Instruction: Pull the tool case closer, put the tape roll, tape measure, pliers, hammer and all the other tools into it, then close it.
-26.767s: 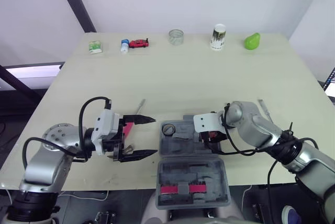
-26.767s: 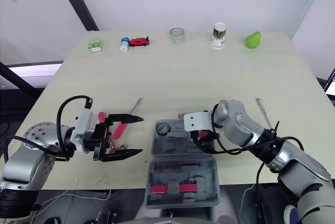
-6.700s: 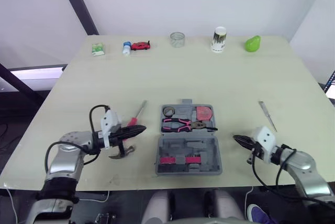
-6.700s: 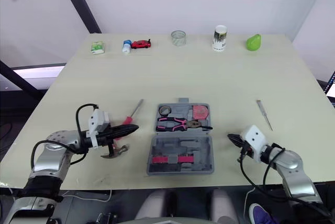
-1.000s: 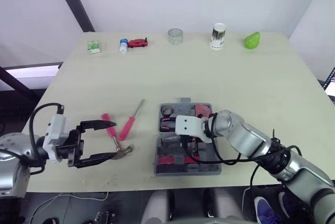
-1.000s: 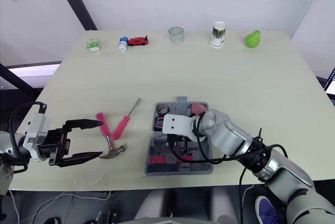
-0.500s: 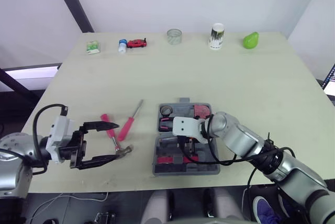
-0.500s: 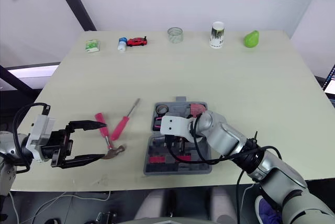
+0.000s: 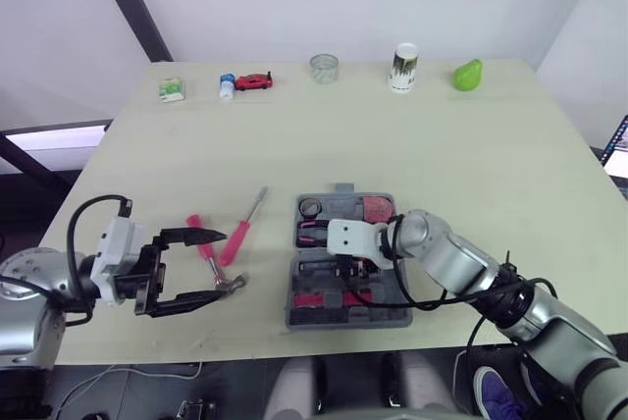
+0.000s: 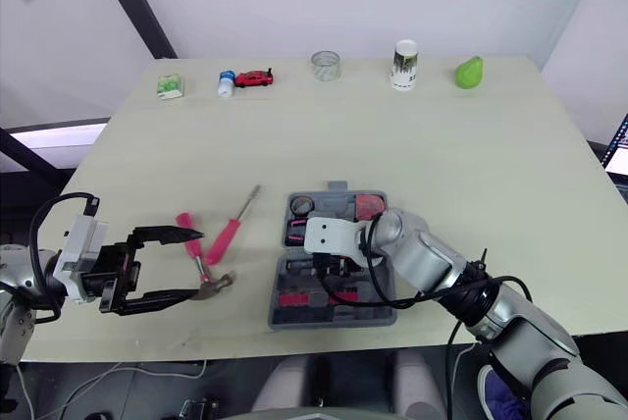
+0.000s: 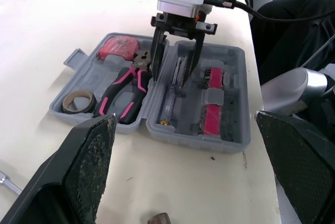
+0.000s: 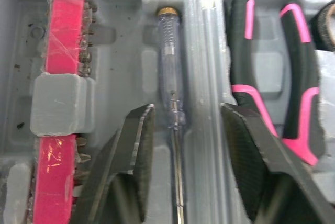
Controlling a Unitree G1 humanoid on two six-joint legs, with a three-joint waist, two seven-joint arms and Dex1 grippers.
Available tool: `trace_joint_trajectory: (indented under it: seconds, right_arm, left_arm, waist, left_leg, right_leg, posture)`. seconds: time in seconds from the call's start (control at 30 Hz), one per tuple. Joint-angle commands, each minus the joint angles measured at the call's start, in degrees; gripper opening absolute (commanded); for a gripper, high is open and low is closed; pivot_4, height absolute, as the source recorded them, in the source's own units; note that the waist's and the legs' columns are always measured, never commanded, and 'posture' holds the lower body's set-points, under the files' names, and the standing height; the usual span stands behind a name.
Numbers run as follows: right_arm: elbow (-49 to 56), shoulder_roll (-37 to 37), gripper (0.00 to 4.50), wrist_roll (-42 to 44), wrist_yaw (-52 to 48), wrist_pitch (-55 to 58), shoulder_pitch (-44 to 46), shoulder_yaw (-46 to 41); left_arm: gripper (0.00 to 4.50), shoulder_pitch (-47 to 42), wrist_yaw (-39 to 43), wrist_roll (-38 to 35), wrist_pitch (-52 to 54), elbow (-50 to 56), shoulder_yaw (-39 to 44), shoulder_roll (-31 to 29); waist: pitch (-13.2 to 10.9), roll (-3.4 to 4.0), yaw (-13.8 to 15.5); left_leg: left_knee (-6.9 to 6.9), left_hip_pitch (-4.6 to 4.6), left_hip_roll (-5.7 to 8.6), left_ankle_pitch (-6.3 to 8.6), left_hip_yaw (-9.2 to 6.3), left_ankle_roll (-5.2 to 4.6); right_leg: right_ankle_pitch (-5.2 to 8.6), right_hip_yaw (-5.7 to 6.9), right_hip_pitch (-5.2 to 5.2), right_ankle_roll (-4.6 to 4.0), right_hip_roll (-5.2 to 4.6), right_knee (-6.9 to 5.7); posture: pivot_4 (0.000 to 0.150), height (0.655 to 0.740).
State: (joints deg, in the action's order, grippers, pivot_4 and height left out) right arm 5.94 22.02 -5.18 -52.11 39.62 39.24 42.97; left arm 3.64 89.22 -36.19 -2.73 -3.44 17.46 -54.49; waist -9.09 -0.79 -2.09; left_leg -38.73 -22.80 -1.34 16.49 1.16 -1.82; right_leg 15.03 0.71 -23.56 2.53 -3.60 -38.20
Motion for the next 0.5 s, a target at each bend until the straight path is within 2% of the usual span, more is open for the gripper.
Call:
trace_joint_trajectory:
  seconds: [0.03,0.1,0.13,0.2,0.23,0.27,0.37,0.5]
  right_arm:
    - [2.1,-0.9,2.14,1.6,0.3,-2.0,-0.5,-4.2]
    - [1.8,-1.3,2.14,3.0,0.2,-4.2,-1.6,-6.0]
    - [1.6,-1.7,1.91,4.0,0.1,-5.7,-2.4,-7.1]
    - [1.0,-2.4,1.32,5.8,-0.6,-8.8,-3.9,-9.1]
    - [0.6,-2.4,0.52,6.4,-1.1,-10.6,-4.5,-9.7]
    - [0.0,-2.2,0.09,6.3,-1.4,-13.0,-5.1,-9.9]
    - [-3.4,-1.8,0.09,5.5,-1.4,-20.6,-7.0,-9.9]
    - [-6.5,-2.7,0.09,5.2,-1.6,-23.7,-8.6,-10.2]
  left_arm:
    - [4.5,-0.4,3.2,-0.4,-0.5,0.0,0.6,-0.1]
    - [4.5,-0.4,3.1,-0.4,-0.4,0.2,0.5,0.0]
    - [4.5,-0.5,3.1,-0.4,-0.4,0.2,0.5,0.0]
    - [4.5,-0.6,3.1,-0.4,-0.3,0.3,0.4,0.1]
    - [4.5,-0.7,3.0,-0.4,-0.3,0.3,0.3,0.1]
    - [4.5,-0.7,3.1,-0.4,-0.3,0.3,0.3,0.1]
    - [4.5,-0.9,3.2,-0.5,-0.2,0.2,0.2,0.1]
    - [4.5,-1.2,3.0,-0.5,0.1,0.4,0.0,0.2]
  waist:
    - [0.0,0.0,0.0]
    - [0.0,0.0,0.0]
    - [0.0,0.0,0.0]
    - [0.0,0.0,0.0]
    - [0.0,0.0,0.0]
    - [0.0,0.0,0.0]
    - [0.0,-0.01,0.0]
    - [0.0,0.0,0.0]
  left_leg:
    - [0.0,0.0,0.0,0.0,0.0,0.0]
    - [0.0,0.0,0.0,0.0,0.0,0.0]
    - [0.0,0.0,0.0,0.0,0.0,0.0]
    - [0.0,0.0,0.0,0.0,0.01,0.0]
    - [0.0,-0.01,0.0,0.0,0.01,0.0]
    - [0.0,0.0,0.0,0.0,0.02,0.0]
    - [-0.01,0.0,0.0,0.0,0.01,0.0]
    - [-0.01,0.0,0.0,0.0,0.03,0.0]
  right_leg:
    - [0.0,0.0,0.0,0.0,0.0,0.0]
    - [0.0,0.0,0.0,0.0,0.0,0.0]
    - [0.0,0.0,0.0,0.0,0.0,0.0]
    - [0.0,0.0,0.0,0.0,0.0,0.01]
    - [0.0,-0.01,0.01,0.0,0.0,0.01]
    - [0.0,-0.01,0.01,0.0,0.0,0.01]
    - [0.0,-0.01,0.01,0.01,0.0,0.01]
    - [0.0,-0.02,0.01,0.01,0.0,0.01]
  posture:
    - [0.15,0.74]
    - [0.15,0.74]
    - [0.15,0.74]
    - [0.15,0.74]
    - [0.15,0.74]
    - [0.15,0.74]
    - [0.15,0.74]
    - [0.15,0.74]
